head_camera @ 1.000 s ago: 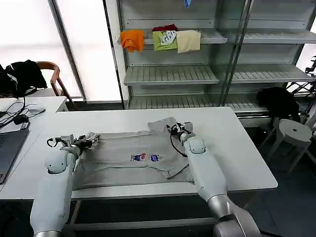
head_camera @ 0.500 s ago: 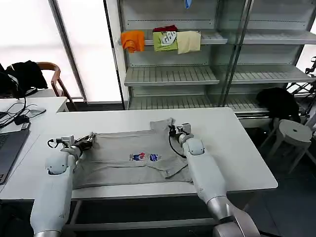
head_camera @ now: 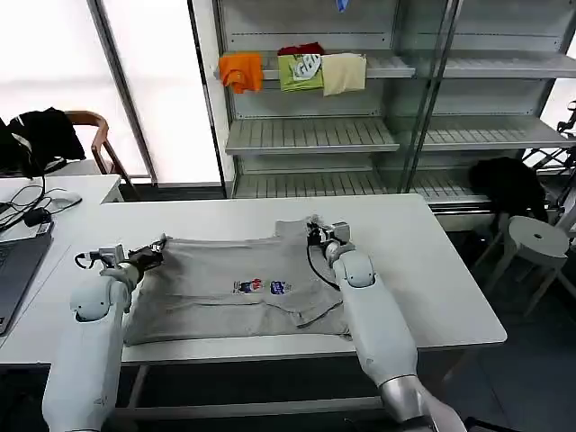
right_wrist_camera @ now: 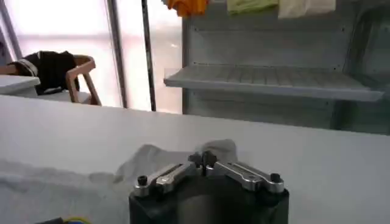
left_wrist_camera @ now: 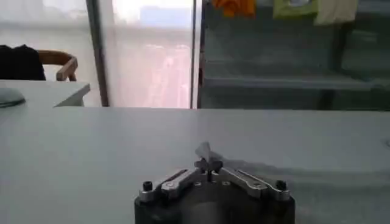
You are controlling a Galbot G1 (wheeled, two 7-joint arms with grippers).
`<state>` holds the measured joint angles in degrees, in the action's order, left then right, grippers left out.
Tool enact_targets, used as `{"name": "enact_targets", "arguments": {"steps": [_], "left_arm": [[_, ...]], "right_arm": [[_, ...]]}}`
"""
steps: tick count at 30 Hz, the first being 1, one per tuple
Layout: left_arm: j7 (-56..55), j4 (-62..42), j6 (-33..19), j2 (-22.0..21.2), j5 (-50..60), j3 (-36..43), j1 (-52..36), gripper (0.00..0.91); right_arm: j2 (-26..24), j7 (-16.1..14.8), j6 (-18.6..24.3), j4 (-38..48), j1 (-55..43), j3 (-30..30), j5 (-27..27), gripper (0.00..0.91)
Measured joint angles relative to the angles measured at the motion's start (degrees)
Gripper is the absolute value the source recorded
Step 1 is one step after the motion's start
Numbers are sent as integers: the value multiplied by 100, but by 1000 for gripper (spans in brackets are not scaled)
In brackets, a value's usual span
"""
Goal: Fold and organize the clothes.
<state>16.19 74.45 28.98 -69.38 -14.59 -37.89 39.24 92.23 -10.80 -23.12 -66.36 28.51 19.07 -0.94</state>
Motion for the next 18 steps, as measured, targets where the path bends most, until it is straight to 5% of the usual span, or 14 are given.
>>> {"name": "enact_targets", "arguments": {"steps": [18], "left_arm": [[298, 963, -282, 396, -1151, -288, 1134, 0]], "right_arm": [[-334, 4, -701, -2479, 1566, 58, -348, 0]]}}
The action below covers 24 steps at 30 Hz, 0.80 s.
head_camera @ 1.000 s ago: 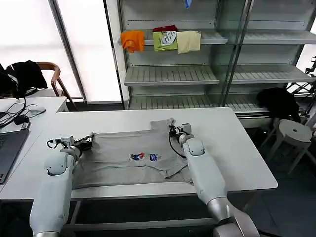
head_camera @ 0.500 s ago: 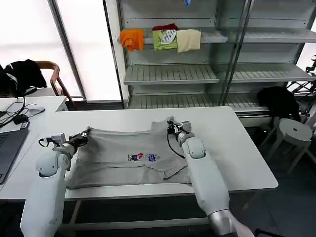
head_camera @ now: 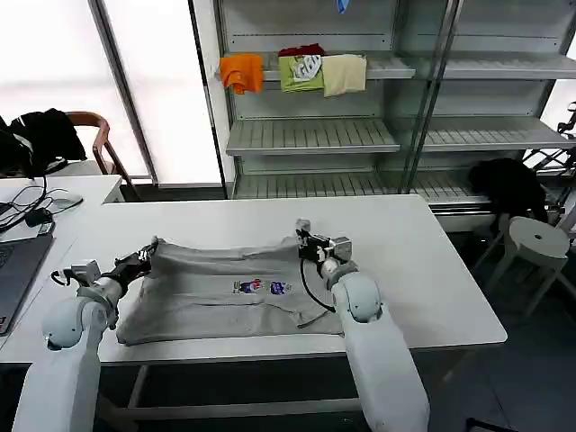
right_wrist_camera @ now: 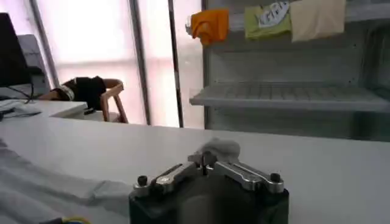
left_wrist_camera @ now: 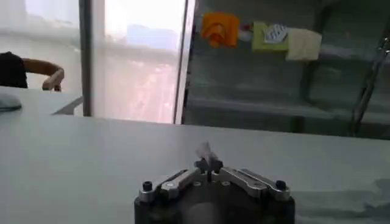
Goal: Fold and organize the clothes.
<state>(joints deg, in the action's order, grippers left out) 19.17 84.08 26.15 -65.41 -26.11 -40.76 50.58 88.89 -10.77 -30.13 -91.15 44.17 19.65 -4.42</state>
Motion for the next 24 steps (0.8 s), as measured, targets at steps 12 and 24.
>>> {"name": "enact_targets", "arguments": {"steps": [12, 24], "left_arm": [[258, 273, -254, 83, -431, -113, 654, 10], [492, 421, -442, 199, -531, -231, 1068, 10]], "right_arm": [[-335, -82, -128, -1015, 914, 176, -113, 0], [-397, -145, -150, -1583, 1643, 133, -30, 0]]}}
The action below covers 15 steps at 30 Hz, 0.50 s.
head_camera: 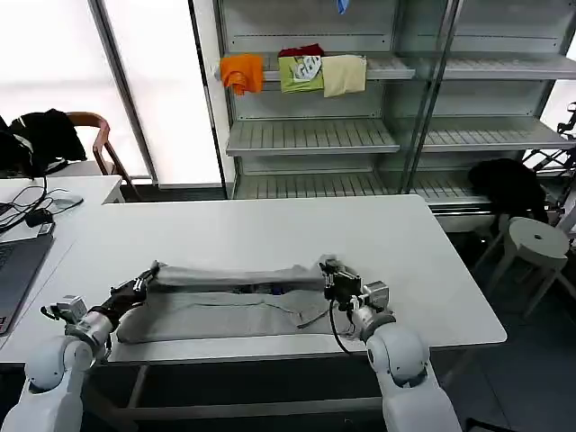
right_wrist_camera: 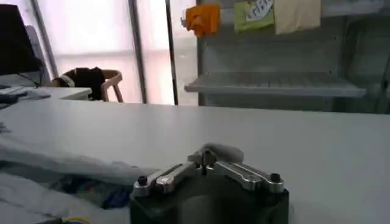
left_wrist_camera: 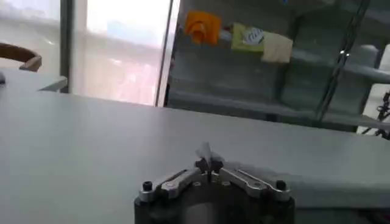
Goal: Fold and organize the clothes.
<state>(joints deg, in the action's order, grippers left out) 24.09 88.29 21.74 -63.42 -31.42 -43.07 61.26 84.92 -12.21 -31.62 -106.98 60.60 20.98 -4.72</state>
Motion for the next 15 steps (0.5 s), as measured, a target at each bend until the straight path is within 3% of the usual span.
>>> {"name": "enact_targets", "arguments": {"steps": [3, 4, 5, 6, 15], "left_arm": [[22, 34, -18, 20, -1, -17, 67, 10], [24, 41, -24, 23, 3, -22, 89, 202], [25, 55, -28, 25, 9, -24, 115, 675], [24, 64, -33, 25, 20, -25, 137, 907], [-114, 183, -95, 17, 141, -93, 311, 907]], "right_arm": [[-9, 0, 15, -57, 133, -6, 55, 0], [-10, 4, 24, -65, 179, -10, 80, 625], [-9, 11, 37, -74, 217, -11, 106, 907], [-8, 20, 51, -78, 251, -11, 139, 907], [-21, 200, 276, -130, 524, 30, 699, 907]]}}
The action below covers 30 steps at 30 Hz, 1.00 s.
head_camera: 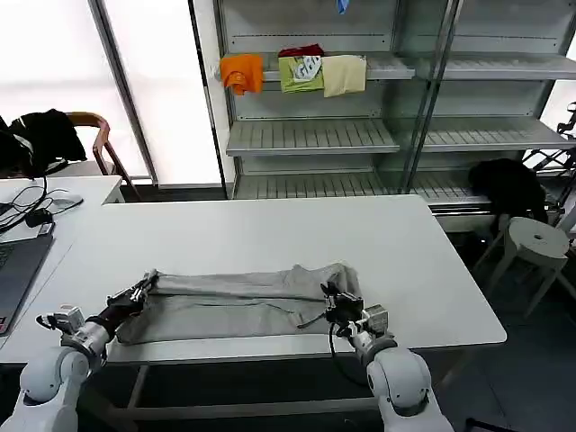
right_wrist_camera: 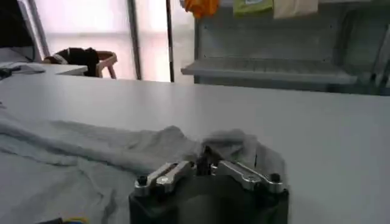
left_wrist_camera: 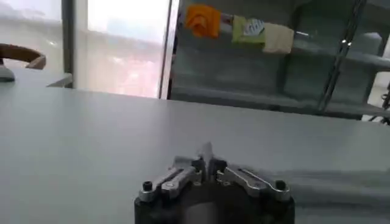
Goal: Fold and organize the clothes.
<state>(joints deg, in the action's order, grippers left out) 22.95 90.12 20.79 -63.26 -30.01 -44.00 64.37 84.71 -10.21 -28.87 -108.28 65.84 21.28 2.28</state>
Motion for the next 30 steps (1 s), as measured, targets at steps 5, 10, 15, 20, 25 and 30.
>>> {"name": "enact_targets", "arguments": {"steps": [5, 10, 15, 20, 25, 30], "left_arm": [[-68, 109, 2, -17, 51, -66, 91, 907], [-160, 239, 49, -67, 114, -136, 185, 907], [-264, 378, 80, -124, 230, -184, 271, 907], [-469, 554, 160, -240, 353, -228, 385, 907], [-864, 766, 190, -406, 459, -213, 482, 907], [-1237, 939, 261, -582, 600, -129, 502, 907]], "right_arm": [[-66, 160, 123, -86, 148, 90, 426, 907], [-129, 274, 168, -181, 286, 217, 746, 907], [-187, 329, 186, -314, 415, 385, 926, 907], [-200, 404, 268, -470, 475, 583, 861, 907], [-171, 459, 430, -706, 427, 842, 144, 907], [-189, 460, 460, -922, 307, 1055, -520, 907]]}}
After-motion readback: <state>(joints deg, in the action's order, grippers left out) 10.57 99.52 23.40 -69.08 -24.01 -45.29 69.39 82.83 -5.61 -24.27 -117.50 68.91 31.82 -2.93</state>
